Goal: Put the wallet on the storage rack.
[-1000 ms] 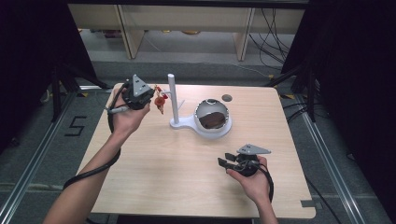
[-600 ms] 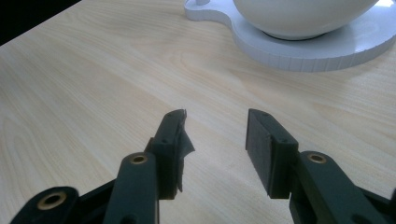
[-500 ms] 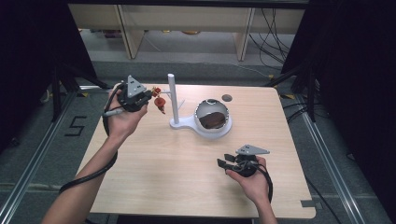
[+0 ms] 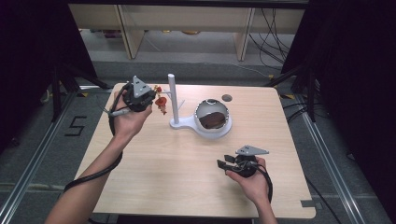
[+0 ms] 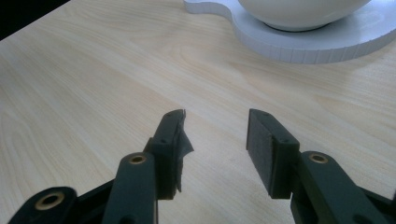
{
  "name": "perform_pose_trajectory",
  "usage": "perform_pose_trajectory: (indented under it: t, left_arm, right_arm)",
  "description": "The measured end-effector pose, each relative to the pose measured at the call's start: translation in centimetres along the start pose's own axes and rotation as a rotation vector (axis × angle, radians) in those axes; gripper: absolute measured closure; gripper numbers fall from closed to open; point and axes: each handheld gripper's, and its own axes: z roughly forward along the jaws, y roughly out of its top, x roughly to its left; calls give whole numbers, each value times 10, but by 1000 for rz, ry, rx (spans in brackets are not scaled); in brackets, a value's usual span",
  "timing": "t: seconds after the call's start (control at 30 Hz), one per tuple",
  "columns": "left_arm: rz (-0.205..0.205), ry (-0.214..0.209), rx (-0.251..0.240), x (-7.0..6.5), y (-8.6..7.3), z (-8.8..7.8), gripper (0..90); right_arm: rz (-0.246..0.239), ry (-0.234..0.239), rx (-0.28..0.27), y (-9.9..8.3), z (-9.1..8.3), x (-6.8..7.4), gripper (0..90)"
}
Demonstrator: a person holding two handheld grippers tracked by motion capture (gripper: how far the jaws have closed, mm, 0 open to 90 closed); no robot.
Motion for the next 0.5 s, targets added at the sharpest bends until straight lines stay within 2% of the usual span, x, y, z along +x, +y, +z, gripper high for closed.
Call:
perform_pose_trajectory:
  t: [0.17, 0.27, 0.3, 0.37, 0.5]
  left_arm:
    - [8, 3, 17, 2, -5, -2, 882]
    - [19, -10, 21, -1, -6, -5, 882]
    - [23, -18, 25, -3, -6, -6, 882]
    - [30, -24, 32, -4, -6, -7, 882]
    - [15, -13, 29, 0, -5, -5, 882]
  right_arm:
    - [3, -1, 0, 0, 0, 0, 574]
    - [-7, -20, 13, 0, -1, 0, 574]
    - [5, -15, 14, 0, 0, 1, 574]
    - [-4, -13, 12, 0, 0, 1, 574]
    - [-3, -13, 13, 0, 0, 0, 573]
